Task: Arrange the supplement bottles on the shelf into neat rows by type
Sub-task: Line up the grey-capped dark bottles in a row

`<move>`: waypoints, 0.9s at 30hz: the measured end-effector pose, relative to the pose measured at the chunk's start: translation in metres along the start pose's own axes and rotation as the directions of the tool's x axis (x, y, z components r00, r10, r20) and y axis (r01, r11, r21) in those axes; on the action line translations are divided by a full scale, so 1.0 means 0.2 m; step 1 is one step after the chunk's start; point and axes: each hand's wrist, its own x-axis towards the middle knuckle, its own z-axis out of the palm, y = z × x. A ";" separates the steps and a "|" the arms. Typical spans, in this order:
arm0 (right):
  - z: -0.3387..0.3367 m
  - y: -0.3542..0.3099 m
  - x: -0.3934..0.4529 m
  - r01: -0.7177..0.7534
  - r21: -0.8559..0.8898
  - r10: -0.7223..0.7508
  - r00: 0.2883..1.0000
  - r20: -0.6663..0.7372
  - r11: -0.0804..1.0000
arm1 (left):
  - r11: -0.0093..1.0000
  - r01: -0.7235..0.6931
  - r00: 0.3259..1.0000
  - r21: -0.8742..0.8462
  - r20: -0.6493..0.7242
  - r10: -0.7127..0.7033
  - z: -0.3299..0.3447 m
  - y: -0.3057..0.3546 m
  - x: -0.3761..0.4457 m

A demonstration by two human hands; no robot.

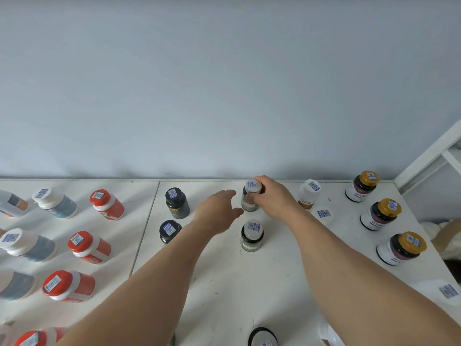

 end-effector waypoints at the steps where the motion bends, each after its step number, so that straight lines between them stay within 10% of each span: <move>1: -0.01 -0.01 0.00 0.005 0.008 -0.005 1.000 0.000 1.000 | 0.995 0.019 1.000 -0.098 0.012 -0.018 0.00 0.00 0.01; 12: -0.16 -0.17 -0.05 0.038 0.058 -0.041 0.998 0.051 0.998 | 0.827 0.048 0.984 -0.560 0.167 0.055 -0.08 0.04 -0.01; 27: -0.20 -0.15 -0.02 0.052 0.075 -0.054 0.998 0.023 0.996 | 0.857 0.019 0.977 -0.515 0.190 0.092 -0.11 0.05 0.04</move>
